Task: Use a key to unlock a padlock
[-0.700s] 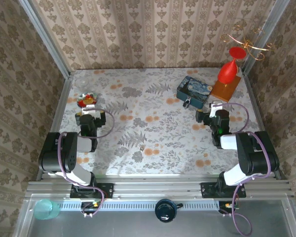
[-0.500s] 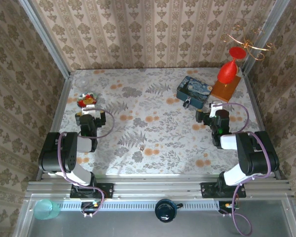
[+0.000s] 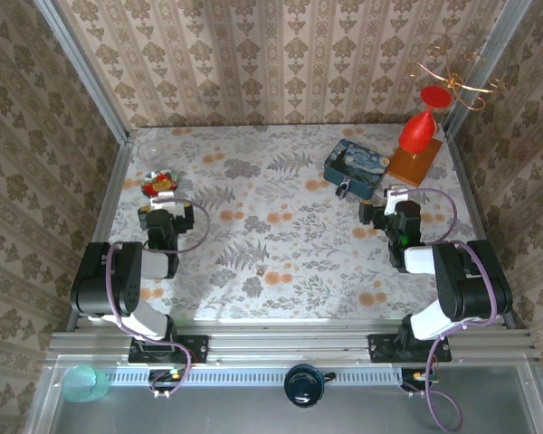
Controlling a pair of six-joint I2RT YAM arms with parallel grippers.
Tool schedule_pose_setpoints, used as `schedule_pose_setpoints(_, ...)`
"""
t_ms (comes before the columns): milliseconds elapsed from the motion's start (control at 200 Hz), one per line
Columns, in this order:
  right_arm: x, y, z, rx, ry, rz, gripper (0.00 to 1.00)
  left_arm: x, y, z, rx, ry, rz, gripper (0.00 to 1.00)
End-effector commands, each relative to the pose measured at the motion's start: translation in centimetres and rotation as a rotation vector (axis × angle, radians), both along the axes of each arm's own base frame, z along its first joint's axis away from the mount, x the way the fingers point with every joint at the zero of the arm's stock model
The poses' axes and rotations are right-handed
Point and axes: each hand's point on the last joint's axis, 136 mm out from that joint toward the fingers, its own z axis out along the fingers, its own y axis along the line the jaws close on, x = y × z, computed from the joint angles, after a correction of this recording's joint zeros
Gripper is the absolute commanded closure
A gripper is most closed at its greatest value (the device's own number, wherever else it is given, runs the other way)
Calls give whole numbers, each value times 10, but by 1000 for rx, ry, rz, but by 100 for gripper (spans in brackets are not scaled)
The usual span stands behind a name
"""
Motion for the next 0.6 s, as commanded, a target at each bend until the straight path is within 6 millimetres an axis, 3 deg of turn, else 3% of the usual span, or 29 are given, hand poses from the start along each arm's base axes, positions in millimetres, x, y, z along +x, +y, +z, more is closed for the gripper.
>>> schedule_pose_setpoints(0, 6, -1, 9, -5, -28, -8, 0, 4, 0, 5, 14, -14, 3, 0)
schedule_pose_setpoints(480, 6, 0, 10, -6, -33, -5, 0, 3, -1, 7, 13, -25, -12, 0)
schedule_pose_setpoints(590, 2, 12, 17, -17, -47, 69, 0, -5, -13, 17, 15, -72, -89, 0)
